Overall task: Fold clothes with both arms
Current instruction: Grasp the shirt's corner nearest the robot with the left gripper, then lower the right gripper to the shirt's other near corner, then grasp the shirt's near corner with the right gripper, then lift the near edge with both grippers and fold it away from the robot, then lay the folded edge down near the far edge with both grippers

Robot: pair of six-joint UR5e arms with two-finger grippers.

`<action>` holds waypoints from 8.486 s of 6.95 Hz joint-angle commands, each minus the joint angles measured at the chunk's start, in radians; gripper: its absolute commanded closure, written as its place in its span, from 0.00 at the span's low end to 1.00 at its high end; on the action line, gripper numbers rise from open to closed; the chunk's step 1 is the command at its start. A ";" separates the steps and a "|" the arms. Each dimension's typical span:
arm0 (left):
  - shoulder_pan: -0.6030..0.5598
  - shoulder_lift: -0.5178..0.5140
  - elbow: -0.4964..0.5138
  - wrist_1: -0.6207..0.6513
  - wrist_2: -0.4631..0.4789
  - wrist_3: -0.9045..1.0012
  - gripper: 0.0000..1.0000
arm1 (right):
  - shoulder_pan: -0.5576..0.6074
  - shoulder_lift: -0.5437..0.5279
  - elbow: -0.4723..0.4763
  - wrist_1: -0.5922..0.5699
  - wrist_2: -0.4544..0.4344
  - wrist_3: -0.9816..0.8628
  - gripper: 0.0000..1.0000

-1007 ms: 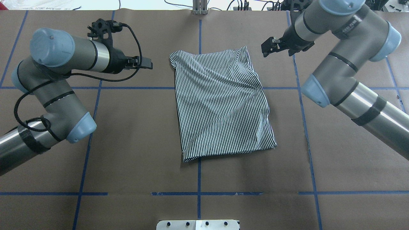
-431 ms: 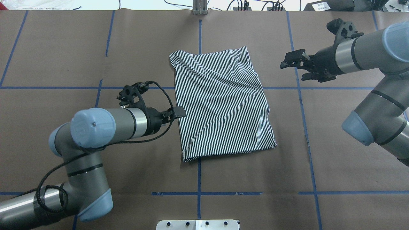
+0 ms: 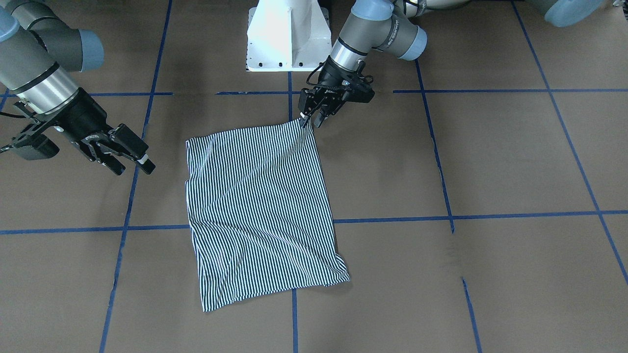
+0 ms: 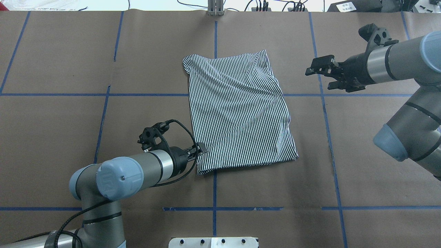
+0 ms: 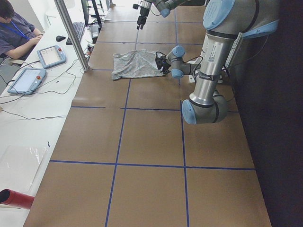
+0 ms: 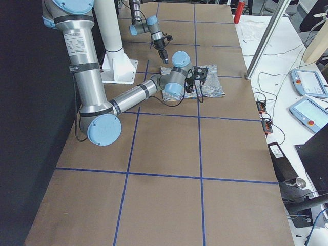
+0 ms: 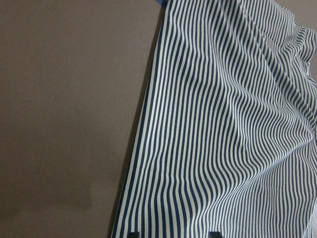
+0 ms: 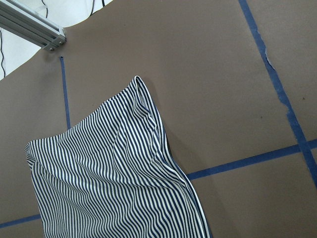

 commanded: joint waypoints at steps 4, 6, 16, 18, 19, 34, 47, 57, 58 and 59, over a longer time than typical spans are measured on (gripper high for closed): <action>0.049 -0.010 0.048 0.000 0.014 -0.068 0.46 | -0.001 -0.004 0.000 0.001 0.000 0.001 0.00; 0.049 -0.013 0.047 0.000 0.014 -0.068 0.46 | -0.001 -0.004 0.000 0.001 -0.002 0.001 0.00; 0.051 -0.013 0.036 -0.001 0.047 -0.051 1.00 | -0.275 0.010 0.155 -0.298 -0.247 0.300 0.13; 0.051 -0.009 0.035 0.000 0.086 -0.051 1.00 | -0.418 0.081 0.148 -0.454 -0.347 0.332 0.13; 0.051 -0.007 0.035 0.002 0.106 -0.050 1.00 | -0.452 0.156 0.099 -0.517 -0.361 0.346 0.13; 0.068 -0.015 0.030 0.032 0.174 -0.048 1.00 | -0.521 0.182 -0.015 -0.582 -0.445 0.281 0.50; 0.057 -0.050 -0.521 0.571 -0.004 0.082 1.00 | -0.516 0.188 0.514 -1.012 -0.450 0.324 1.00; -0.224 -0.263 0.172 0.243 -0.058 0.295 1.00 | -0.320 0.430 -0.242 -0.572 -0.462 0.222 1.00; -0.241 -0.282 0.212 0.236 -0.059 0.295 1.00 | -0.305 0.430 -0.265 -0.555 -0.462 0.199 1.00; -0.259 -0.297 0.243 0.235 -0.059 0.300 1.00 | -0.293 0.432 -0.272 -0.551 -0.461 0.193 1.00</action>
